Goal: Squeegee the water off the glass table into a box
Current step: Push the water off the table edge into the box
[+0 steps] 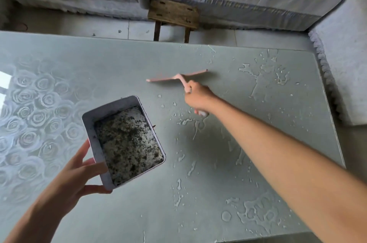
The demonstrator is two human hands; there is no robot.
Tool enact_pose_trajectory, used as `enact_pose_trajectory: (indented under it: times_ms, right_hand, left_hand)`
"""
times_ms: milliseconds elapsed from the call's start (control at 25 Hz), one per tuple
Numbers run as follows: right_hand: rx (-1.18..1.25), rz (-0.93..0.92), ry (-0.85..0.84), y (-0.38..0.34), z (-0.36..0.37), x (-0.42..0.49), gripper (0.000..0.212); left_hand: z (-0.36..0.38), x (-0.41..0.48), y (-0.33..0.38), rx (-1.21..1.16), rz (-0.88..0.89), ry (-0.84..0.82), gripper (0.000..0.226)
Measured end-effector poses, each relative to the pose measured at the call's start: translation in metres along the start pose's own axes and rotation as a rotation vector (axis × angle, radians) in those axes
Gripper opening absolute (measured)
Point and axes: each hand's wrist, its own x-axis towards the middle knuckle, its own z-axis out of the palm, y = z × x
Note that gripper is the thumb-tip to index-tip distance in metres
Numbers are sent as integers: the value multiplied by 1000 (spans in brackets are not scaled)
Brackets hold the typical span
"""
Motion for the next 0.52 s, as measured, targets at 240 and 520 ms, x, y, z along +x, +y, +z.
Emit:
enact_pose_trajectory:
  times_ms: [240,520]
  right_hand:
    - [-169,50,-187,54,37,-131,6]
    - [-318,-208,-174,-42,2,-54,27]
  left_hand:
    - [-19,-13,-9,-75,-16,26,74]
    - [-34,-29,-14,-97,-7,64,80]
